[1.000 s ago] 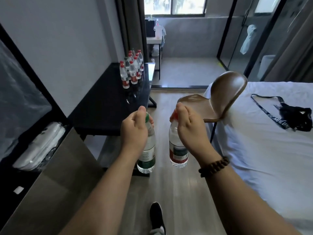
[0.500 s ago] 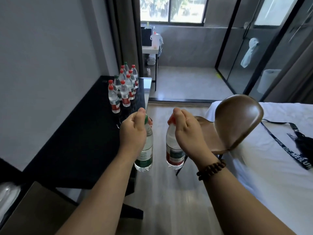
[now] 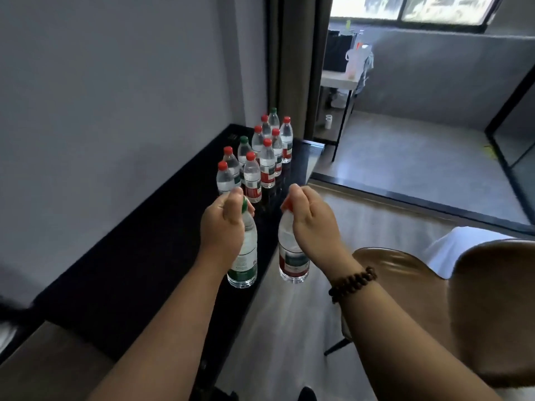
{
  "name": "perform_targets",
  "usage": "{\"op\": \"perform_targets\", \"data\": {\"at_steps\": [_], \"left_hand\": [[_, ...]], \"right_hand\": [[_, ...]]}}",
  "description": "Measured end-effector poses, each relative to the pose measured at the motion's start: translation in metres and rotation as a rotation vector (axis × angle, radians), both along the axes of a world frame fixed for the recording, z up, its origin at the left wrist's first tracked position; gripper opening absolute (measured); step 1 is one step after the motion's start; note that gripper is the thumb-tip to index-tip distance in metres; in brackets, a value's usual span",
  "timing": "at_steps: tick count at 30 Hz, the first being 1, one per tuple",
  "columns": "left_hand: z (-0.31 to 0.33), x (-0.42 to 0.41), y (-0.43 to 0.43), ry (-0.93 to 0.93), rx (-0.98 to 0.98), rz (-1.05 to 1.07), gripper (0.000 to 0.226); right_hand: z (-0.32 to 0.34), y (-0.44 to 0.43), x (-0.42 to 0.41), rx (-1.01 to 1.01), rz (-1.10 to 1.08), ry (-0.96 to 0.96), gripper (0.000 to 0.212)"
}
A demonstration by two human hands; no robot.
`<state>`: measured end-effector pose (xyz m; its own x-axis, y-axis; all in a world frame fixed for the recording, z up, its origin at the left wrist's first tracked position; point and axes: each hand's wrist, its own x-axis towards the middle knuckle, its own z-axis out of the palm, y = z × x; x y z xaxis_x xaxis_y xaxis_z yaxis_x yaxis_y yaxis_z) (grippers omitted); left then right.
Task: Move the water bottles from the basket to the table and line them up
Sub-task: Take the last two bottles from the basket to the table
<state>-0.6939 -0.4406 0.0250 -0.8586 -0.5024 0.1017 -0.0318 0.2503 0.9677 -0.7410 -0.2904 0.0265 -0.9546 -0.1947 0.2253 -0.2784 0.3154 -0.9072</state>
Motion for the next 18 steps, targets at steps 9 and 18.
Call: {"op": "perform_targets", "data": {"at_steps": [9,18], "left_hand": [[-0.019,-0.088,-0.033,-0.026,-0.020,0.236,0.054],[-0.075,-0.165,-0.093,-0.052,-0.029,0.364,0.049]], "right_hand": [[-0.015,-0.037,-0.119,0.000,0.205,-0.055,0.039],[-0.056,-0.111,-0.214,0.128,0.378,-0.075,0.041]]}}
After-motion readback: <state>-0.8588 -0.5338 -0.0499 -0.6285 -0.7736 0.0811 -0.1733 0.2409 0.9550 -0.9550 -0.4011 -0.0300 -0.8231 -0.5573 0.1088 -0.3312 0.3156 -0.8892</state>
